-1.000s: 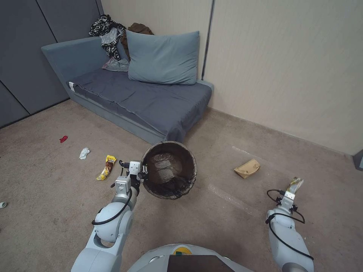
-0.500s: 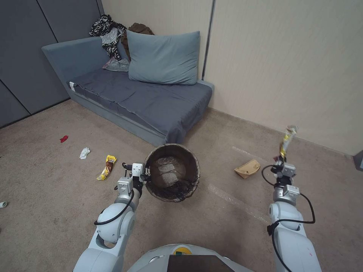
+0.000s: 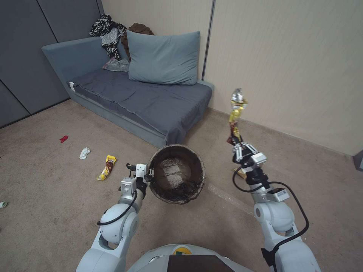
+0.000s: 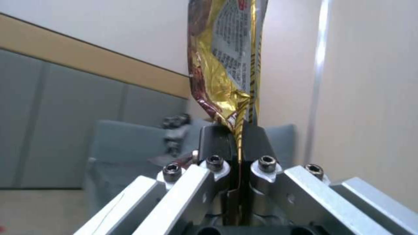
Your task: Pick up the trash bin, then pick up the garbage from the floor and place it into the trash bin.
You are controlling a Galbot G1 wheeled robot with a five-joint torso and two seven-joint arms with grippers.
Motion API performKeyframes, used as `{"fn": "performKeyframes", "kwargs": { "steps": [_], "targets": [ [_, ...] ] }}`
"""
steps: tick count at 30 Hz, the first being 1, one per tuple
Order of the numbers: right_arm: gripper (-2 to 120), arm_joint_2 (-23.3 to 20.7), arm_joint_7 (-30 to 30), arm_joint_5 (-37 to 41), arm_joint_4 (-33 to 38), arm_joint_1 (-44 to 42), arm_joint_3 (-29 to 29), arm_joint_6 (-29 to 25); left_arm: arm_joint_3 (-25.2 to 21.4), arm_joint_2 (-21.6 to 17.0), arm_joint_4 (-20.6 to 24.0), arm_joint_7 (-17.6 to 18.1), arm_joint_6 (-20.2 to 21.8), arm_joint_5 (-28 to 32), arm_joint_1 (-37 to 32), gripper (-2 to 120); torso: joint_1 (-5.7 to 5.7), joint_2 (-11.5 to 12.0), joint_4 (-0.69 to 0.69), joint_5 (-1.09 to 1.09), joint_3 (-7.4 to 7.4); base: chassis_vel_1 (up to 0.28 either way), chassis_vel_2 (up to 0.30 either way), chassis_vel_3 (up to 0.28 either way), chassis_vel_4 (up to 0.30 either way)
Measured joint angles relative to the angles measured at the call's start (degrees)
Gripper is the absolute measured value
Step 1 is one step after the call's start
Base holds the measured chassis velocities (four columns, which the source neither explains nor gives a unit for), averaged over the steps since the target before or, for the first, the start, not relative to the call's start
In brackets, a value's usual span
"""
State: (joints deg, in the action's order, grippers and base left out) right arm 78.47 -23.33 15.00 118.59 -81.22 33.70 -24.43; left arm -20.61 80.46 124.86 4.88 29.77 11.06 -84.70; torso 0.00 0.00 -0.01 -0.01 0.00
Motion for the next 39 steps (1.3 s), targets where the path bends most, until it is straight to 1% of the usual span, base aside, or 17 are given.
{"fn": "performKeyframes", "kwargs": {
  "steps": [3, 5, 6, 8, 9, 11, 12, 15, 22, 31, 34, 39],
  "targets": [
    [0, -1.0, 0.6, -1.0, 1.7, 0.1, -4.9, 2.1, 0.3, -0.1, 0.0, 0.0, 0.1, 0.0, 0.2, 3, 0.00, 0.0, 0.00, 0.00, 0.00, 0.000, 0.000, 0.000, 0.000],
    [0, -1.1, 0.7, -1.1, 1.8, 0.1, -5.7, 2.3, 0.3, -0.1, 0.0, 0.0, 0.1, 0.0, 0.2, 3, 0.00, 0.0, 0.00, 0.00, 0.00, 0.000, 0.000, 0.000, 0.000],
    [0, -1.3, 0.9, -1.4, 1.9, 0.2, -7.1, 2.7, 0.4, -0.1, 0.0, 0.0, 0.1, 0.0, 0.3, 3, 0.00, 0.0, 0.00, 0.00, 0.00, 0.000, 0.000, 0.000, 0.000],
    [0, -2.0, 1.7, -3.3, 1.8, 0.2, -12.1, 3.8, 0.7, -0.1, 0.0, 0.0, 0.2, 0.0, 0.4, 3, 0.00, 0.0, 0.00, 0.00, 0.00, 0.000, 0.000, 0.000, 0.000],
    [0, -2.0, 1.7, -3.3, 1.8, 0.2, -12.1, 3.8, 0.7, -0.1, 0.0, 0.0, 0.2, 0.0, 0.4, 3, 0.00, 0.0, 0.00, 0.00, 0.00, 0.000, 0.000, 0.000, 0.000],
    [0, -2.3, 2.0, -4.8, 1.1, 0.1, -14.8, 4.2, 0.8, 0.0, 0.0, 0.0, 0.2, 0.0, 0.4, 3, 0.00, 0.0, 0.00, 0.00, 0.00, 0.000, 0.000, 0.000, 0.000],
    [0, -2.3, 2.0, -4.8, 1.1, 0.1, -14.8, 4.2, 0.8, 0.0, 0.0, 0.0, 0.2, 0.0, 0.4, 3, 0.00, 0.0, 0.00, 0.00, 0.00, 0.000, 0.000, 0.000, 0.000],
    [0, -2.0, 2.1, -7.5, -1.4, -0.4, -18.5, 4.1, 0.8, 0.1, 0.0, 0.1, 0.3, 0.0, 0.6, 3, 0.00, 0.0, 0.00, 0.00, 0.00, 0.000, 0.000, 0.000, 0.000],
    [0, -1.6, 2.1, -9.6, -4.0, -1.9, -20.7, 2.9, 0.8, 0.2, -0.2, 0.1, 0.3, 0.0, 0.8, 3, 0.00, 0.0, 0.01, 0.00, 0.00, 0.000, 0.000, 0.000, 0.000],
    [0, -1.6, 2.0, -11.0, -6.5, -3.6, -21.1, 1.1, 0.9, 0.3, -0.3, 0.1, 0.3, -0.1, 0.9, 3, 0.00, 0.0, 0.01, 0.00, 0.00, 0.000, 0.000, 0.000, 0.000],
    [0, -1.6, 2.0, -12.0, -8.6, -4.3, -21.2, -0.2, 1.0, 0.4, -0.3, 0.2, 0.4, 0.0, 1.1, 3, 0.00, 0.0, 0.01, 0.00, 0.00, 0.000, 0.000, 0.000, 0.000],
    [0, -1.6, 2.1, -12.4, -10.2, -4.5, -21.1, -1.0, 0.8, 0.3, -0.3, 0.2, 0.5, 0.1, 1.1, 3, 0.00, 0.0, 0.01, 0.01, 0.00, 0.000, 0.000, 0.000, 0.000]
  ]
}}
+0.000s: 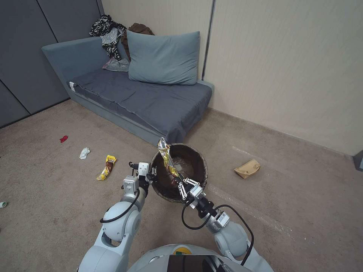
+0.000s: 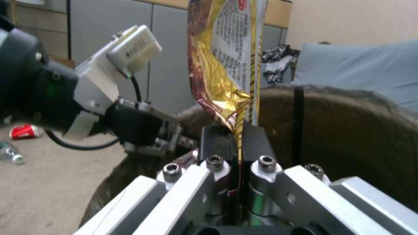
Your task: Pick up the trash bin, then pick up the garbage from the floor and place it into the trash bin.
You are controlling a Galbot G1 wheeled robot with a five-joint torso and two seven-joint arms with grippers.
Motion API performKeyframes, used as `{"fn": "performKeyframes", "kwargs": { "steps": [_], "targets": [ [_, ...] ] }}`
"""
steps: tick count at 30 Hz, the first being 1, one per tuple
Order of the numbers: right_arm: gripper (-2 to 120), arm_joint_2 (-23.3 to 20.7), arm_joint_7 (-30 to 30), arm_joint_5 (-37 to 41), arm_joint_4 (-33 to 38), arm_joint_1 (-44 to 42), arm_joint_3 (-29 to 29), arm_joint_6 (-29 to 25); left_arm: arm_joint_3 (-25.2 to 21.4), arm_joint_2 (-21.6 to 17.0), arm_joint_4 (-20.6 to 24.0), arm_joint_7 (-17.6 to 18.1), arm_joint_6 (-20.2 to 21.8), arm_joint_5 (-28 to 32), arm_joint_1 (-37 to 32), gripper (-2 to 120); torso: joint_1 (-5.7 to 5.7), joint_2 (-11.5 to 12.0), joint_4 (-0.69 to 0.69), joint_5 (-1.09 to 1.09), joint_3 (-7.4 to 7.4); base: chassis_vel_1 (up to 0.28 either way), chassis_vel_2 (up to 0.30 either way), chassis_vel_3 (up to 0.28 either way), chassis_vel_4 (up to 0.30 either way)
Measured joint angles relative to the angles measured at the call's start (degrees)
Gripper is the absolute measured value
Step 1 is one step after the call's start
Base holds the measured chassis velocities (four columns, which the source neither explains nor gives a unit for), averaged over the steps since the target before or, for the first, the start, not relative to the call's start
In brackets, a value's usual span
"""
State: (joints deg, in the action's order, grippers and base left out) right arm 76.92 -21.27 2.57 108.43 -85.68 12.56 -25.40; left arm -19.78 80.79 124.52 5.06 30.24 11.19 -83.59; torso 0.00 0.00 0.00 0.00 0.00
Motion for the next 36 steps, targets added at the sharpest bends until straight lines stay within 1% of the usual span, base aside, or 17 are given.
{"fn": "performKeyframes", "kwargs": {
  "steps": [2, 4, 6, 7, 10, 12, 14, 16, 18, 20, 21, 23, 25, 26, 28, 30, 36],
  "targets": [
    [-2, 0.1, 0.1, -0.2, -0.7, 0.0, 0.1, -0.2, -0.1, 0.0, 0.0, 0.0, 0.0, 0.1, 0.0, 3, 0.00, 0.0, 0.00, 0.00, 0.00, 0.000, 0.000, 0.000, 0.000],
    [1, 0.1, 0.2, -0.2, -0.8, 0.0, 0.3, -0.2, -0.2, 0.0, 0.0, 0.0, 0.0, 0.1, 0.1, 3, 0.00, 0.0, 0.00, 0.00, 0.00, 0.000, 0.000, 0.000, 0.000],
    [10, 0.1, 0.3, -0.5, -0.8, 0.0, 0.6, 0.0, -0.2, 0.0, 0.1, 0.0, 0.1, 0.3, 0.2, 3, 0.00, 0.0, 0.00, 0.00, 0.00, 0.000, 0.000, 0.000, 0.000],
    [10, 0.1, 0.3, -0.5, -0.8, 0.0, 0.6, 0.0, -0.2, 0.0, 0.1, 0.0, 0.1, 0.3, 0.2, 3, 0.00, 0.0, 0.00, 0.00, 0.00, 0.000, 0.000, 0.000, 0.000],
    [26, 0.1, 0.4, -0.7, -0.9, -0.2, 0.9, 0.0, -0.3, 0.0, 0.2, 0.1, 0.1, 0.4, 0.2, 3, 0.00, 0.0, 0.00, 0.00, 0.00, 0.000, 0.000, 0.000, 0.000],
    [28, 0.1, 0.4, -0.7, -0.9, -0.2, 0.9, 0.0, -0.4, 0.0, 0.2, 0.1, 0.1, 0.4, 0.2, 3, 0.00, 0.0, 0.00, 0.00, 0.00, 0.000, 0.000, 0.000, 0.000],
    [40, 0.1, 0.5, -0.8, -0.9, -0.3, 1.0, -0.1, -0.4, 0.0, 0.2, 0.1, 0.1, 0.4, 0.2, 3, 0.00, 0.0, 0.00, 0.00, 0.00, 0.000, 0.000, 0.000, 0.000],
    [43, 0.1, 0.5, -0.8, -0.9, -0.3, 1.0, -0.1, -0.4, 0.0, 0.2, 0.1, 0.2, 0.4, 0.2, 3, 0.00, 0.0, 0.00, 0.00, 0.00, 0.000, 0.000, 0.000, 0.000],
    [54, 0.1, 0.5, -0.9, -0.9, -0.4, 1.1, -0.1, -0.4, 0.0, 0.3, 0.1, 0.2, 0.5, 0.2, 3, 0.00, 0.0, 0.00, 0.00, 0.00, 0.000, 0.000, 0.000, 0.000],
    [56, 0.1, 0.6, -0.9, -0.8, -0.4, 1.1, -0.1, -0.4, 0.0, 0.3, 0.1, 0.2, 0.5, 0.2, 3, 0.00, 0.0, 0.00, 0.00, 0.00, 0.000, 0.000, 0.000, 0.000],
    [64, 0.1, 0.6, -0.9, -0.8, -0.4, 1.2, -0.1, -0.5, 0.0, 0.3, 0.1, 0.2, 0.5, 0.2, 3, 0.00, 0.0, 0.00, 0.00, 0.00, 0.000, 0.000, 0.000, 0.000],
    [69, 0.1, 0.6, -0.9, -0.8, -0.4, 1.2, -0.1, -0.5, 0.0, 0.3, 0.1, 0.2, 0.5, 0.3, 3, 0.00, 0.0, 0.00, 0.00, 0.00, 0.000, 0.000, 0.000, 0.000],
    [69, 0.1, 0.6, -0.9, -0.8, -0.4, 1.2, -0.1, -0.5, 0.0, 0.3, 0.1, 0.2, 0.5, 0.3, 3, 0.00, 0.0, 0.00, 0.00, 0.00, 0.000, 0.000, 0.000, 0.000],
    [82, 0.0, 0.7, -0.9, -0.7, -0.3, 1.3, -0.1, -0.5, 0.0, 0.3, 0.1, 0.3, 0.5, 0.3, 3, 0.00, 0.0, 0.00, 0.00, 0.00, 0.000, 0.000, 0.000, 0.000],
    [82, 0.0, 0.7, -0.9, -0.7, -0.3, 1.3, -0.1, -0.5, 0.0, 0.3, 0.1, 0.3, 0.5, 0.3, 3, 0.00, 0.0, 0.00, 0.00, 0.00, 0.000, 0.000, 0.000, 0.000],
    [98, 0.0, 0.7, -0.9, -0.6, -0.3, 1.4, -0.1, -0.4, 0.0, 0.3, 0.1, 0.4, 0.6, 0.4, 3, 0.00, 0.0, 0.00, 0.00, 0.00, 0.000, 0.000, 0.000, 0.000],
    [100, 0.0, 0.8, -0.9, 0.1, -0.3, 1.7, -0.1, -0.4, 0.0, 0.1, 0.2, 0.5, 0.6, 0.5, 3, 0.00, 0.0, 0.00, 0.00, 0.00, 0.000, 0.000, 0.000, 0.000]
  ]
}}
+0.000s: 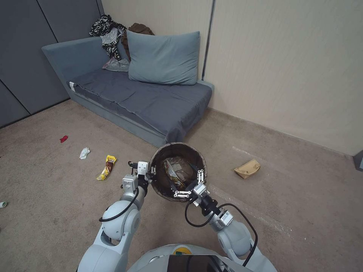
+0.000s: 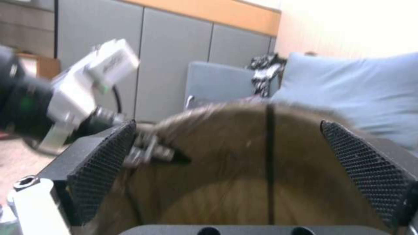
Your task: Pick up the trash bin, then pick up the garbage from the floor and place it into the trash bin.
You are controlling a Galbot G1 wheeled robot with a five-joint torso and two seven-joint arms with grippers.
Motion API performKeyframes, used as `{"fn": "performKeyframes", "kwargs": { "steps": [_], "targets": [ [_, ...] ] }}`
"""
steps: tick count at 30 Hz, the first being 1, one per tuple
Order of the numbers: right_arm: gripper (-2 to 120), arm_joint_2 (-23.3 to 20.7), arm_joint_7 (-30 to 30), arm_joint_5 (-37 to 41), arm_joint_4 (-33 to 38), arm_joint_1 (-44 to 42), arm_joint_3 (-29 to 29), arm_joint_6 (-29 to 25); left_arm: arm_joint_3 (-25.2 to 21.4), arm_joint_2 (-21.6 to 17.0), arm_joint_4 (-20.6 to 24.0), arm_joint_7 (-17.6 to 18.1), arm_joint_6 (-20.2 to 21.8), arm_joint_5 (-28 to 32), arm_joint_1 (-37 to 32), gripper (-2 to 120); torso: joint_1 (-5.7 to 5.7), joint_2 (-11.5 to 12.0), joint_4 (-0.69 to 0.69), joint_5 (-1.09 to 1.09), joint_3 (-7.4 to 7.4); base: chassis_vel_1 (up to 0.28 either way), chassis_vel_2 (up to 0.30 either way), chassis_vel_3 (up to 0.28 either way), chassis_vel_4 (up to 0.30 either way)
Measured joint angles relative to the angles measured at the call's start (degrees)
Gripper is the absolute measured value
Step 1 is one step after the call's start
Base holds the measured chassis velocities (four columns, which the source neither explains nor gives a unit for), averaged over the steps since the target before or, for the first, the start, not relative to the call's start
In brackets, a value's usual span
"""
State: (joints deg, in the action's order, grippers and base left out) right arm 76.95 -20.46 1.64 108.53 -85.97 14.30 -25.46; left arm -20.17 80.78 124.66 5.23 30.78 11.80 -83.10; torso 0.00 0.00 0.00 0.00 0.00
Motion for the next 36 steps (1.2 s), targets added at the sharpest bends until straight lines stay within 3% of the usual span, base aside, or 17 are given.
{"fn": "performKeyframes", "kwargs": {
  "steps": [6, 9, 14, 18, 20, 23, 36],
  "targets": [
    [100, 0.1, 0.9, 0.6, 5.1, 0.0, 1.3, 0.2, -0.2, -0.2, 0.0, 0.0, 0.0, 0.0, -0.3, 3, 0.00, 0.0, 0.00, 0.00, 0.00, 0.000, 0.000, 0.000, 0.000],
    [100, 0.2, 5.1, 5.3, 12.7, 3.3, 6.1, 5.1, -0.2, -0.3, 0.0, 0.0, 0.0, -0.1, -0.7, 3, 0.00, 0.0, 0.00, 0.00, 0.00, 0.000, 0.000, 0.000, 0.000],
    [100, -0.1, 9.9, 9.6, 13.5, 7.5, 10.4, 9.9, -0.2, -0.3, 0.0, 0.0, -0.1, -0.2, -0.8, 3, 0.00, 0.0, 0.00, 0.00, 0.00, 0.000, 0.000, 0.000, 0.000],
    [100, -0.7, 18.3, 13.2, 10.4, 13.2, 13.3, 15.1, -0.7, -0.4, 0.1, 0.0, -0.1, -0.3, -1.1, 3, 0.00, 0.0, 0.00, 0.01, 0.00, 0.000, 0.000, 0.000, 0.000],
    [100, -0.8, 19.7, 13.4, 9.7, 14.0, 13.5, 15.8, -0.8, -0.5, 0.2, 0.0, -0.1, -0.3, -1.2, 3, 0.00, 0.0, 0.00, 0.01, 0.00, 0.000, 0.000, 0.000, 0.000],
    [100, -0.8, 25.3, 14.3, 4.0, 18.4, 14.0, 18.4, -1.2, -0.7, 0.3, 0.0, -0.2, -0.2, -1.4, 3, 0.00, 0.0, 0.00, 0.01, 0.00, 0.000, 0.000, 0.000, 0.000],
    [100, -0.6, 33.4, 15.7, -9.5, 27.7, 14.3, 22.6, -1.9, -0.8, 0.7, 0.0, -0.2, -0.1, -1.8, 3, 0.00, 0.0, 0.00, 0.00, -0.01, 0.000, 0.000, 0.000, 0.000]
  ]
}}
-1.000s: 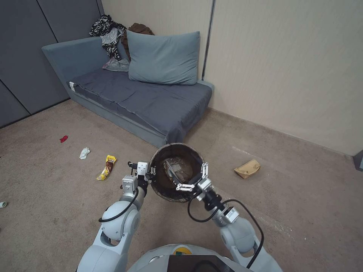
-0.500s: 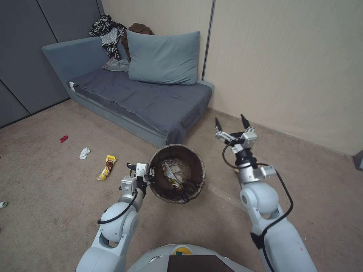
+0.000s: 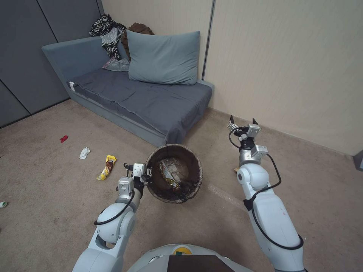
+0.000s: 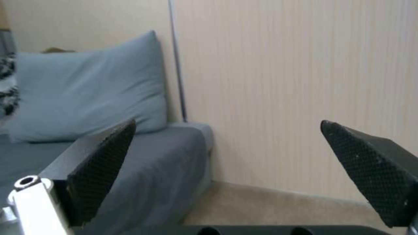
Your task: Pick up the trash bin, then pick up the garbage from the floor and place it into the trash bin.
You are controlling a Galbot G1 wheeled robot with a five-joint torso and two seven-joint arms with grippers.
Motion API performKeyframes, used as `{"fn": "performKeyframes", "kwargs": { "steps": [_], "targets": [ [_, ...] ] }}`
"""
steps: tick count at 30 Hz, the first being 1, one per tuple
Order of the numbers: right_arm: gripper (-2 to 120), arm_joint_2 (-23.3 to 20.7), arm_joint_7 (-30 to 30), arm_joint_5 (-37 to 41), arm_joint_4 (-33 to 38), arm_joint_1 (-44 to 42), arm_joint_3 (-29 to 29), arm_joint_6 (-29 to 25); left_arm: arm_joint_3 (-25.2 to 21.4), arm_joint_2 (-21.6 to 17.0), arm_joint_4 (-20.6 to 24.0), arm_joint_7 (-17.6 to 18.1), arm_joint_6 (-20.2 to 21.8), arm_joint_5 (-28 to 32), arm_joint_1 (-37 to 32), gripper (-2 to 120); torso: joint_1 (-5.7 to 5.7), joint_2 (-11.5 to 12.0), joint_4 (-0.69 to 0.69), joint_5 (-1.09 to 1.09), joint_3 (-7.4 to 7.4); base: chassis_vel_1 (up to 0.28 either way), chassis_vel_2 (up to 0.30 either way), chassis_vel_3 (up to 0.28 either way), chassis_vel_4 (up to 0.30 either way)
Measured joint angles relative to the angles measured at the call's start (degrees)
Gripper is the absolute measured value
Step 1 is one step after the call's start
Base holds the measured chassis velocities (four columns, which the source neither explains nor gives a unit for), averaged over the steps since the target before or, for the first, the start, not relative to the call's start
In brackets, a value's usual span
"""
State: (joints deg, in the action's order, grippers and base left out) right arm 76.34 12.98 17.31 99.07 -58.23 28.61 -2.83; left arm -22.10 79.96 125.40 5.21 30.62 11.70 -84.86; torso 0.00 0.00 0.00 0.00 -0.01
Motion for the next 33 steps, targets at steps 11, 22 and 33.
{"fn": "performKeyframes", "kwargs": {
  "steps": [11, 22, 33],
  "targets": [
    [100, 0.5, 4.1, -1.9, -6.6, 1.9, 1.2, 5.9, -0.1, 0.4, -0.1, 0.0, -0.1, -0.1, -0.1, 3, 0.00, 0.0, 0.01, 0.00, 0.00, 0.000, 0.000, 0.000, 0.000],
    [100, 0.4, 6.7, -3.6, -18.9, 6.4, 2.2, 14.1, -0.6, 0.4, 0.2, 0.0, -0.1, -0.2, -0.6, 3, 0.00, 0.0, 0.00, 0.00, 0.00, 0.000, 0.000, 0.000, 0.000],
    [100, 0.2, 7.1, -5.3, -31.1, 11.8, 3.0, 15.1, -0.8, 0.4, 0.4, 0.0, -0.1, -0.2, -0.8, 3, 0.00, 0.0, 0.00, -0.01, 0.01, 0.000, 0.000, 0.000, 0.000]
  ]
}}
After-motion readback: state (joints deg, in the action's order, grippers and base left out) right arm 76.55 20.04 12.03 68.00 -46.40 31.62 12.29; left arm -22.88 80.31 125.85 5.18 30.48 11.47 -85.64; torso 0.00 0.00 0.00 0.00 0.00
